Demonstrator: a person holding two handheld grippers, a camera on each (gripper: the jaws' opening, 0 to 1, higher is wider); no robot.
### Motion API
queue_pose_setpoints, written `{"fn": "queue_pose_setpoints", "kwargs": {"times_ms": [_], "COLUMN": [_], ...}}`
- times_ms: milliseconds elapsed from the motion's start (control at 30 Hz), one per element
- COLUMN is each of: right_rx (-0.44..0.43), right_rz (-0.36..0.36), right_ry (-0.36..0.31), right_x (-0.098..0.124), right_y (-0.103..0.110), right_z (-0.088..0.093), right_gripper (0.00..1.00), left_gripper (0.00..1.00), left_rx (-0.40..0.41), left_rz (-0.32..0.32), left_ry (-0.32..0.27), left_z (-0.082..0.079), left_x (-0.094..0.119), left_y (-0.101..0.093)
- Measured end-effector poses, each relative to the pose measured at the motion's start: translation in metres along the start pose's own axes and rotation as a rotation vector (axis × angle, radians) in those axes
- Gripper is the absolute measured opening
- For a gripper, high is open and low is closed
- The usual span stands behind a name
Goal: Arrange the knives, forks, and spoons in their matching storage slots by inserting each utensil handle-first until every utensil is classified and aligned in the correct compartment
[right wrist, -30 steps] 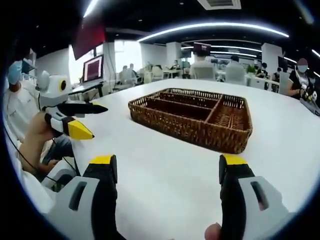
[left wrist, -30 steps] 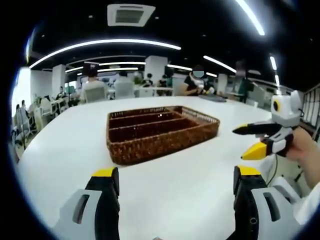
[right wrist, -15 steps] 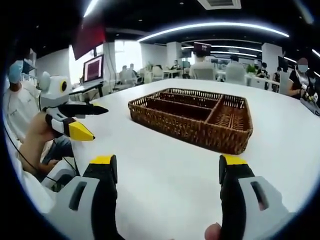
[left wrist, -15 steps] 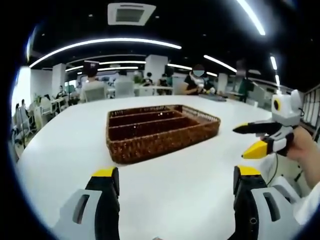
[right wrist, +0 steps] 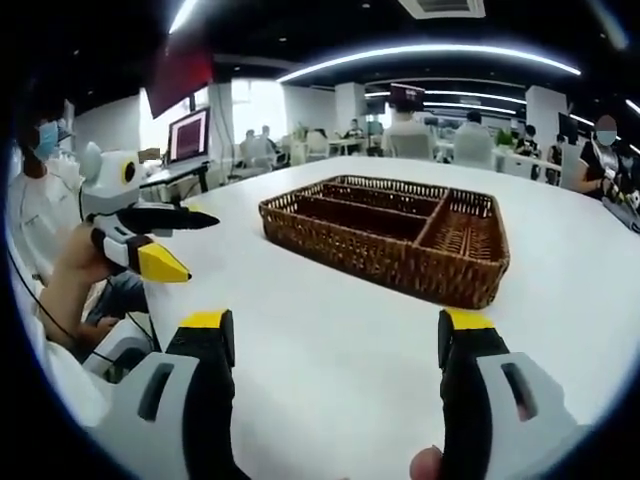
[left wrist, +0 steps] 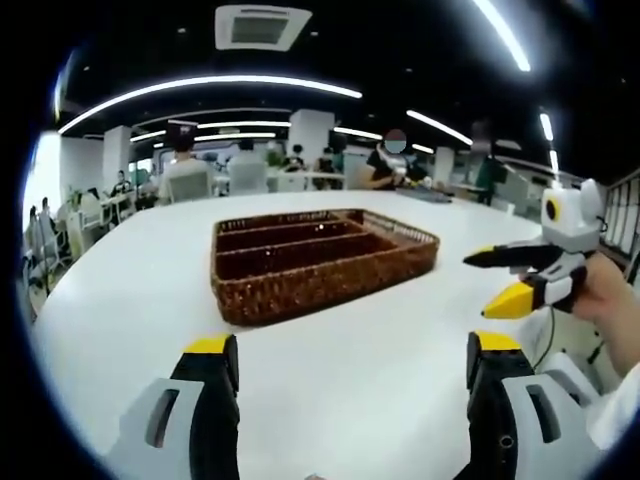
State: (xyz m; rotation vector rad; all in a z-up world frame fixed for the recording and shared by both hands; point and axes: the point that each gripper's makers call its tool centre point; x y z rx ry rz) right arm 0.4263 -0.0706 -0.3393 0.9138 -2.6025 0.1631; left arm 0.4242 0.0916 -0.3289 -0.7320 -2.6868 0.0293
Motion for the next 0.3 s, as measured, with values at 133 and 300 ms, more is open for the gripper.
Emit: {"fn": "queue_pose_setpoints", "kwargs": {"times_ms": [133,300], "right_rx": [0.001,0.003], "right_rz": [0.000,0.000], "right_ry": [0.000,0.003], "right_x": [-0.0002,-0.0003], "right_y": [0.0003,-0.0006], "right_z": [-0.0001,0.0004], "right_gripper": [0.87,0.87], "left_gripper": [0.95,0.95], "left_rx": [-0.003,-0.005], "left_rz": [0.001,0.003], "left_ry": [-0.002,-0.003], "left_z": [-0.0015,-0.0024], "left_x": [-0.0004,-0.0007], "left_y": [-0.0012,-0.0023]}}
Point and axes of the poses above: the point that each gripper's makers call its tool centre point, and the gripper's own axes: x roughly backward along the fingers, y roughly to its left, z roughly out of its underside, and after that the axes turned 1 degree about x, right-handed
